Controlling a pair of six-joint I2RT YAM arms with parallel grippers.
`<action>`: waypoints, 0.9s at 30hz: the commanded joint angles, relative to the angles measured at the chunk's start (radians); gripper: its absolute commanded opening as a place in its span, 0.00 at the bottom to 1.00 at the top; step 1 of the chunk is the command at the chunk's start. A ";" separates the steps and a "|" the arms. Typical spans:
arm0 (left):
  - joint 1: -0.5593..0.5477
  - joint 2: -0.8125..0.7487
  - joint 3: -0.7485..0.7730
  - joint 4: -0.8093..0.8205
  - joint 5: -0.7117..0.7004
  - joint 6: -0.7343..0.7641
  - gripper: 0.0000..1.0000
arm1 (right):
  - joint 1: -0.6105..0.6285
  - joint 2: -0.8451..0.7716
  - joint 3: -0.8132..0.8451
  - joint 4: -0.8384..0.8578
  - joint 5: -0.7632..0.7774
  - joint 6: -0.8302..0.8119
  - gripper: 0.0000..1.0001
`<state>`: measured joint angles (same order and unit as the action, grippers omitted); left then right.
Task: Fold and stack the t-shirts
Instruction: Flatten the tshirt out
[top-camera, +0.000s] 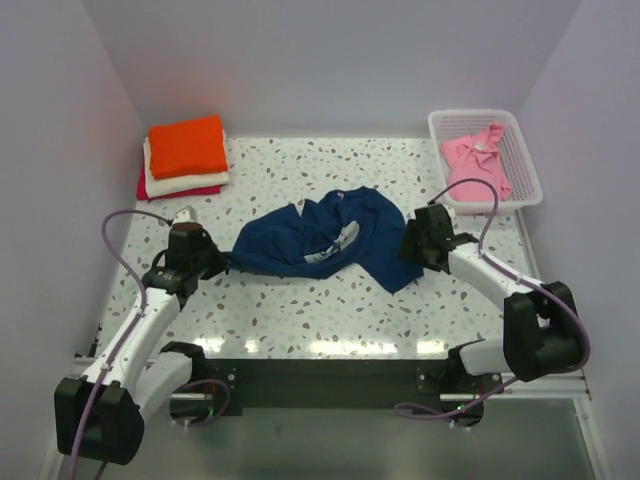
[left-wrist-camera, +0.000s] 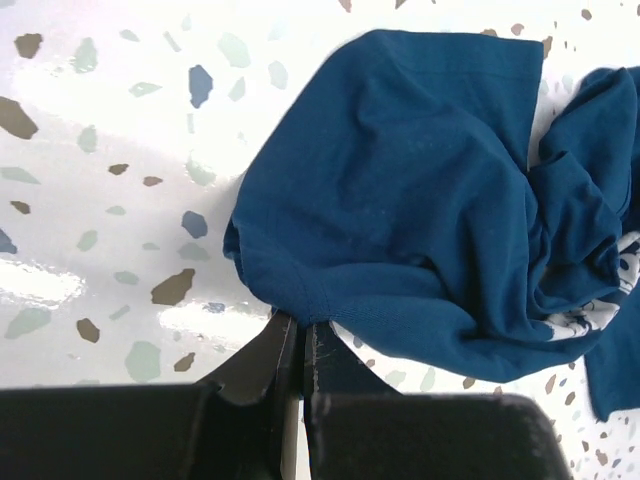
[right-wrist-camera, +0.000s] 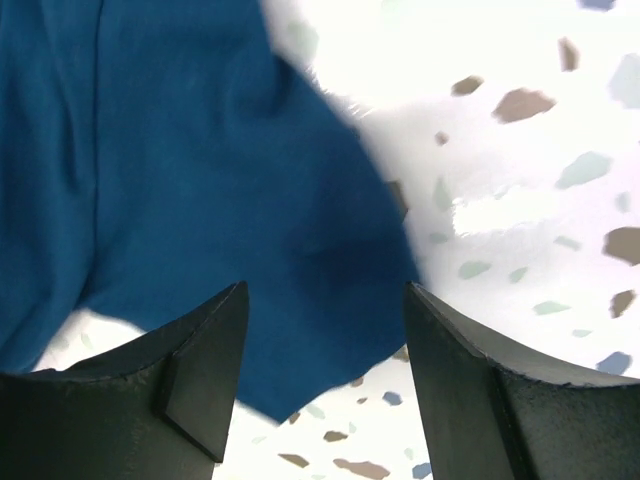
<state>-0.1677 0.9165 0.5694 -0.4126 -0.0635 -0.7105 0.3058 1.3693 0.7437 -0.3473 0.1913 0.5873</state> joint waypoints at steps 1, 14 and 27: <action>0.085 -0.002 -0.017 0.028 0.128 0.052 0.00 | -0.049 0.008 0.045 0.004 0.007 -0.027 0.66; 0.140 0.030 -0.069 0.097 0.228 0.049 0.00 | -0.050 0.102 -0.020 0.082 -0.101 0.006 0.46; 0.149 0.031 -0.051 0.098 0.226 0.066 0.00 | 0.067 -0.183 0.201 -0.252 0.010 -0.030 0.01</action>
<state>-0.0326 0.9516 0.5076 -0.3592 0.1467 -0.6777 0.3271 1.2472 0.8787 -0.4961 0.1429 0.5728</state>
